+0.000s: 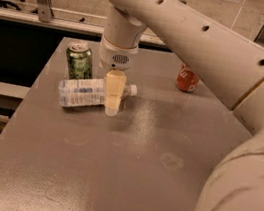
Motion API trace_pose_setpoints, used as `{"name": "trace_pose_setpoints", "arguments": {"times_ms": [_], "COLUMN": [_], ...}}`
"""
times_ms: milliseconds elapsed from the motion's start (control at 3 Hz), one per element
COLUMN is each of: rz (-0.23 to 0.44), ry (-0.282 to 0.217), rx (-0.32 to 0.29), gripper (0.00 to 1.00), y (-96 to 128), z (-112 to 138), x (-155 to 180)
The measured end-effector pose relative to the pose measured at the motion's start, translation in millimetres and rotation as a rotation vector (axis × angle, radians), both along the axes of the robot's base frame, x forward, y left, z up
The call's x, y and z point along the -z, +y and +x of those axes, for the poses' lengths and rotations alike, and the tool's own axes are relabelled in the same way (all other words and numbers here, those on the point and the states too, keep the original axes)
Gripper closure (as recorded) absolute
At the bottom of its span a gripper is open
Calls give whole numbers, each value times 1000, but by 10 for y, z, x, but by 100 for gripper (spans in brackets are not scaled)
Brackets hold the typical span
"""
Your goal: Move blue plastic bottle near green can
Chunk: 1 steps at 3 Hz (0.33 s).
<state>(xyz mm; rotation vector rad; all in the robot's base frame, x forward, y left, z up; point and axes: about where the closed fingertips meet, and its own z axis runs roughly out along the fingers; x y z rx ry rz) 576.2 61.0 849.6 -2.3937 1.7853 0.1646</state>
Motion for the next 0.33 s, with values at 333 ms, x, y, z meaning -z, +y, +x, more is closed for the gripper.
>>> {"name": "trace_pose_setpoints", "arguments": {"times_ms": [333], "rz": [0], "ry": [0], "rx": [0], "gripper": [0], "y": [0], "z": [0], "x": [0]}}
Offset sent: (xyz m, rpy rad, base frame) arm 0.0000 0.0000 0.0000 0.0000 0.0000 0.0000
